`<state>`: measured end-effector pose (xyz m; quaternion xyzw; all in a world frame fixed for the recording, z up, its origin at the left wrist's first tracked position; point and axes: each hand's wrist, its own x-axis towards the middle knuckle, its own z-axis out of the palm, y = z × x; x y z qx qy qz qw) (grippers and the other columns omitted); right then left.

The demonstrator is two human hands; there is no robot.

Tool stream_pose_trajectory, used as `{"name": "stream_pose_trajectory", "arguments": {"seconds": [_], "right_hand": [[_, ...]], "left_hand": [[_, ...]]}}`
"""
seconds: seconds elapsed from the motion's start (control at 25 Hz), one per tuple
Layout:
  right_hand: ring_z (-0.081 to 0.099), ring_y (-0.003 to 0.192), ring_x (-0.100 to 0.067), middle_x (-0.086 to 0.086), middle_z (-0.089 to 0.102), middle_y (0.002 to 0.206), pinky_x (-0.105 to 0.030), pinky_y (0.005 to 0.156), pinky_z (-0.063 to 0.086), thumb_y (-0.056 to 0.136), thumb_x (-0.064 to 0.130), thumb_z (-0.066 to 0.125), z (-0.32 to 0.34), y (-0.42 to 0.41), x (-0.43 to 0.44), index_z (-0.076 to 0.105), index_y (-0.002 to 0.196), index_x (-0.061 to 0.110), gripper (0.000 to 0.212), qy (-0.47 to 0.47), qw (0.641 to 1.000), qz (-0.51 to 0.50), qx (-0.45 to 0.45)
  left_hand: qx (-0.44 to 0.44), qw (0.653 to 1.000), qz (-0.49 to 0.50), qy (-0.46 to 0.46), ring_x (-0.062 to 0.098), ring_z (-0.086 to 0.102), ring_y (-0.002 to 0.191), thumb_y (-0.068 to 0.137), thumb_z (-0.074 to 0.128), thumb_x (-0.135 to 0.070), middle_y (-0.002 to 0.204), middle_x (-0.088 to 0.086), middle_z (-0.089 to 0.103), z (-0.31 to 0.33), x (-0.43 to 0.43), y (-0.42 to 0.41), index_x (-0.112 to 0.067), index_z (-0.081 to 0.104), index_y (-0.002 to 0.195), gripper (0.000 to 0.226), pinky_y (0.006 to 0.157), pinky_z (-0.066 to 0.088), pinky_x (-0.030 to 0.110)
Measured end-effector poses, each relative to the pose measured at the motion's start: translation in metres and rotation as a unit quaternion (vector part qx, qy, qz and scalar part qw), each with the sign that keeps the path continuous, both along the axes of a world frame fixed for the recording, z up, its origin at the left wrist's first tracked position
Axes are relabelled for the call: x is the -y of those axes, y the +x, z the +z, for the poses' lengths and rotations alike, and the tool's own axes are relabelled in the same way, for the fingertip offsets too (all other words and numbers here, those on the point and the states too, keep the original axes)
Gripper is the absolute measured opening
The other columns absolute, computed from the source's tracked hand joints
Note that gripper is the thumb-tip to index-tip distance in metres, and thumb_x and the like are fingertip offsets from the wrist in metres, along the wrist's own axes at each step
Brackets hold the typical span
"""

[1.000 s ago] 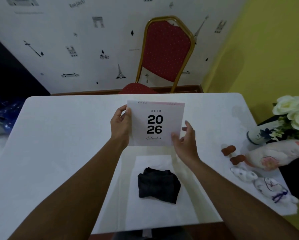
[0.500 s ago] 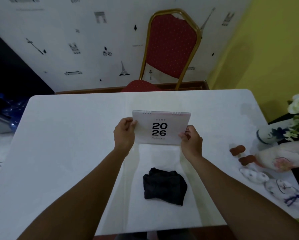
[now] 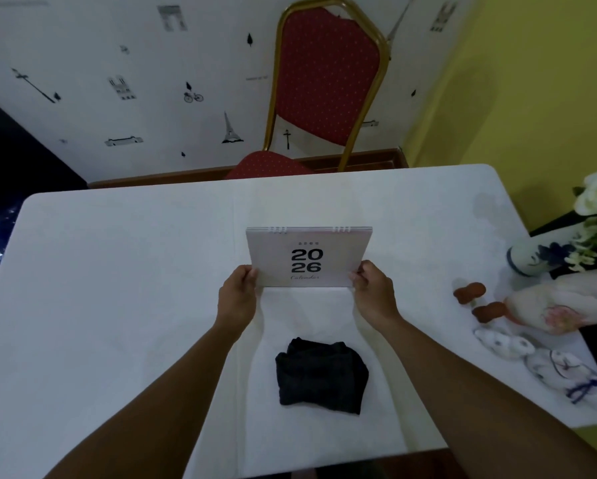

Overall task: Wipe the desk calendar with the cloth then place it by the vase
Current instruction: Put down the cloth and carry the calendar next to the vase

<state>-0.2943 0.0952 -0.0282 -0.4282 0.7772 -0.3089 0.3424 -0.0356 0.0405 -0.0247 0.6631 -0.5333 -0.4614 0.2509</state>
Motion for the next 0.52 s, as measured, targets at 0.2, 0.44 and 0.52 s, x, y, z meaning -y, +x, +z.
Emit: {"name": "stream_pose_trajectory", "arguments": {"seconds": [0.2, 0.44, 0.52], "right_hand": [[0.052, 0.071, -0.012, 0.003, 0.053, 0.084, -0.028, 0.052, 0.034, 0.110, 0.023, 0.038, 0.015, -0.021, 0.011, 0.039, 0.097, 0.018, 0.014, 0.054, 0.997, 0.040, -0.036], [0.052, 0.075, -0.006, 0.008, 0.051, 0.088, -0.023, 0.051, 0.034, 0.110, 0.024, 0.036, 0.047, -0.074, 0.006, 0.035, 0.101, 0.022, 0.010, 0.035, 0.998, -0.025, -0.049], [0.051, 0.074, -0.008, 0.006, 0.052, 0.090, -0.024, 0.053, 0.033, 0.111, 0.029, 0.035, 0.054, -0.094, 0.000, 0.035, 0.100, 0.023, 0.012, 0.028, 0.995, -0.063, -0.069]], "left_hand": [[0.018, 0.998, -0.040, -0.038, 0.020, 0.055, 0.078, 0.108, 0.038, -0.035, 0.089, 0.004, 0.061, 0.013, 0.018, -0.019, -0.006, 0.055, 0.097, 0.036, 0.065, 0.047, 0.035], [-0.010, 0.994, -0.093, -0.047, 0.029, 0.061, 0.096, 0.109, 0.036, -0.033, 0.108, 0.010, 0.063, 0.035, 0.042, -0.088, -0.007, 0.055, 0.104, 0.033, 0.085, 0.058, 0.051], [-0.013, 0.992, -0.114, -0.059, 0.030, 0.062, 0.096, 0.109, 0.036, -0.032, 0.108, 0.010, 0.064, 0.041, 0.048, -0.117, -0.006, 0.055, 0.104, 0.033, 0.085, 0.058, 0.054]]}}
